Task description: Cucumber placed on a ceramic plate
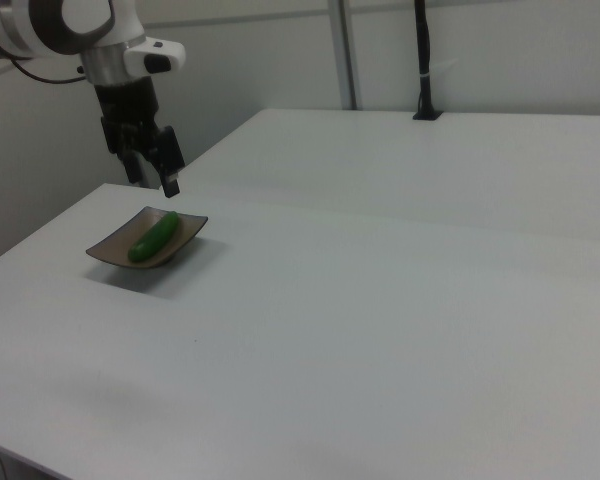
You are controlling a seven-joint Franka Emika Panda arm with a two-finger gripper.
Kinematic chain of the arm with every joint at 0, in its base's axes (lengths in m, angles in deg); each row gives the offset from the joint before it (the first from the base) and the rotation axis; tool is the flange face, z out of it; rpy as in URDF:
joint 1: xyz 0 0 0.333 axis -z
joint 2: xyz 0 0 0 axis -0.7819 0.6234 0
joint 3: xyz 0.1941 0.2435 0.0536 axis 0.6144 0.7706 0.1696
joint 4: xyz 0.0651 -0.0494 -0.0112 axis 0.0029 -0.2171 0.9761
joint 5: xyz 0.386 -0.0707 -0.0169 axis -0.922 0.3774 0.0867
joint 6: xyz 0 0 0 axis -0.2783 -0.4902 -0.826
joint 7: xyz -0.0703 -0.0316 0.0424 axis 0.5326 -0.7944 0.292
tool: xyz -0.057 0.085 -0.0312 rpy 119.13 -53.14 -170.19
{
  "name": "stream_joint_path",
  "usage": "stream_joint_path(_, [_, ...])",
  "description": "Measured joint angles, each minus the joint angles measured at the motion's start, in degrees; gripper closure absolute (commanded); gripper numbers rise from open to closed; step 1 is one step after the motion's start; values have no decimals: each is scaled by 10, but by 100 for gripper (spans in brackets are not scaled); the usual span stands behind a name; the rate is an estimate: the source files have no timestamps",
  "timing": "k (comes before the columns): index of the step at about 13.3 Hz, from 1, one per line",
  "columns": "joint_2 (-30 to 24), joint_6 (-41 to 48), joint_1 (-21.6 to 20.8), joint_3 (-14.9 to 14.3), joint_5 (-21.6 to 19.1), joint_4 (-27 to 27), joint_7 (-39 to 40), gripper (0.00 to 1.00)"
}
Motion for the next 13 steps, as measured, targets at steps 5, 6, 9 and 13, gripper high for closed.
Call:
stream_joint_path(5, [-18,-15,9,-12,-4,-34,74,0])
stream_joint_path(6, [-17,-34,13,-12,-8,-37,91,0])
stream_joint_path(9, [-12,-97,22,-14,-13,-42,120,0])
stream_joint_path(13, [-9,-120,23,-24,-14,-45,140,0])
